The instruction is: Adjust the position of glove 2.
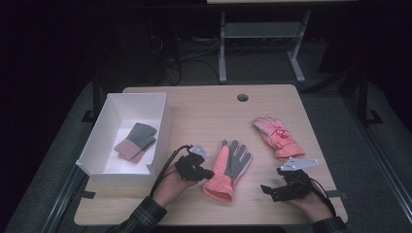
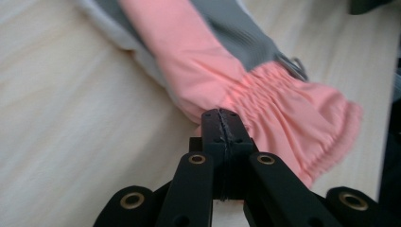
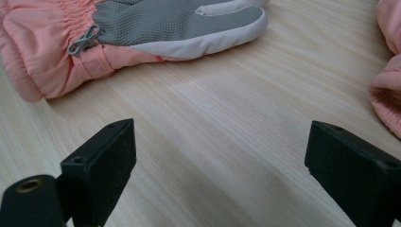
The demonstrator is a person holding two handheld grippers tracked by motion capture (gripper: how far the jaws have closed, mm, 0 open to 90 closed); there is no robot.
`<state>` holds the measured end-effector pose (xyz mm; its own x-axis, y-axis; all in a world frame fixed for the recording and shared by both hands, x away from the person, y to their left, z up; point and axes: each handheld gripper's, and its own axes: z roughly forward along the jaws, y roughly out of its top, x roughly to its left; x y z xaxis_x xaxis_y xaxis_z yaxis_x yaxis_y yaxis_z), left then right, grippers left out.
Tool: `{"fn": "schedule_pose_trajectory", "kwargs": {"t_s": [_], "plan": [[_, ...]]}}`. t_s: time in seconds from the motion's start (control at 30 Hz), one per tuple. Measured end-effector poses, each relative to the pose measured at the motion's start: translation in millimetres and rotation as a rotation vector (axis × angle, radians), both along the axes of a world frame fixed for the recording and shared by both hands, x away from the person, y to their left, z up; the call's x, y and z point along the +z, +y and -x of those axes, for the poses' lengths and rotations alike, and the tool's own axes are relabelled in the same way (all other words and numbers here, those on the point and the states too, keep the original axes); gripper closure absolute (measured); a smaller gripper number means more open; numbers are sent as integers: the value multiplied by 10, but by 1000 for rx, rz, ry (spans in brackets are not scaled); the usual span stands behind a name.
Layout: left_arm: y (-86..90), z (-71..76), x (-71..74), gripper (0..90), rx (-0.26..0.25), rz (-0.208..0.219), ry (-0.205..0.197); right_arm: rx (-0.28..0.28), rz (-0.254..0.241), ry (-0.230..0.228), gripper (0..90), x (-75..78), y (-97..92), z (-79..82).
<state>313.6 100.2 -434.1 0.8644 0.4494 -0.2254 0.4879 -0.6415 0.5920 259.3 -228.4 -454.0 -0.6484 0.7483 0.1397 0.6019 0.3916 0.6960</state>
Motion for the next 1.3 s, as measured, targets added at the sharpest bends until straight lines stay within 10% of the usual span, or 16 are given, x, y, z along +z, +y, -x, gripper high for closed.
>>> {"fn": "schedule_pose_trajectory", "kwargs": {"t_s": [0.77,1.3], "plan": [[-650,215,-87,885,-192,27,-45,-45,-17,-52,114,119,-92,2],[-28,320,-81,344,-138,61,-133,-78,-68,-22,281,184,-162,-75]]}}
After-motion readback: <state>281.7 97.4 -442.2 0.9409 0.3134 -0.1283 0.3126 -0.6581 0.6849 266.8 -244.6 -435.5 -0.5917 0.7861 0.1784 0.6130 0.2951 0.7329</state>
